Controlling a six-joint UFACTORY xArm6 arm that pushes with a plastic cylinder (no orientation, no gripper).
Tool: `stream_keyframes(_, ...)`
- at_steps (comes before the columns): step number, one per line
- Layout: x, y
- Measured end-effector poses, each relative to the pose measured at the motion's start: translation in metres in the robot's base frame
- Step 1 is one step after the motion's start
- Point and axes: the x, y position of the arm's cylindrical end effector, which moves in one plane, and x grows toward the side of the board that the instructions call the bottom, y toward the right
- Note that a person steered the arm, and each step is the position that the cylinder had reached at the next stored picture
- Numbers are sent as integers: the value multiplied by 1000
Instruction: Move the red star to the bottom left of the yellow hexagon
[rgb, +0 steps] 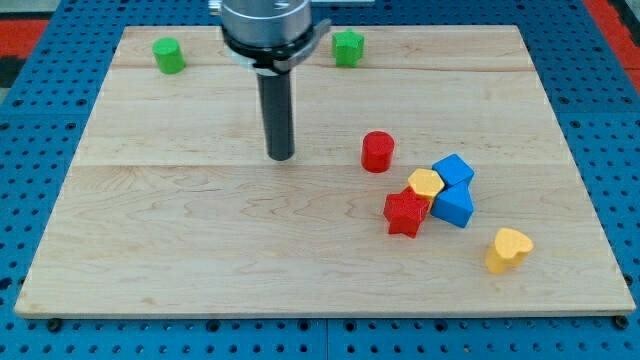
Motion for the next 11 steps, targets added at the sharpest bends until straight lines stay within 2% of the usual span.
stream_keyframes(5,18,7)
stream_keyframes(6,18,63)
stream_keyframes(7,35,105)
stream_keyframes(8,44,134)
stream_keyframes(9,68,137)
stream_keyframes(10,94,167)
stream_keyframes(11,94,107)
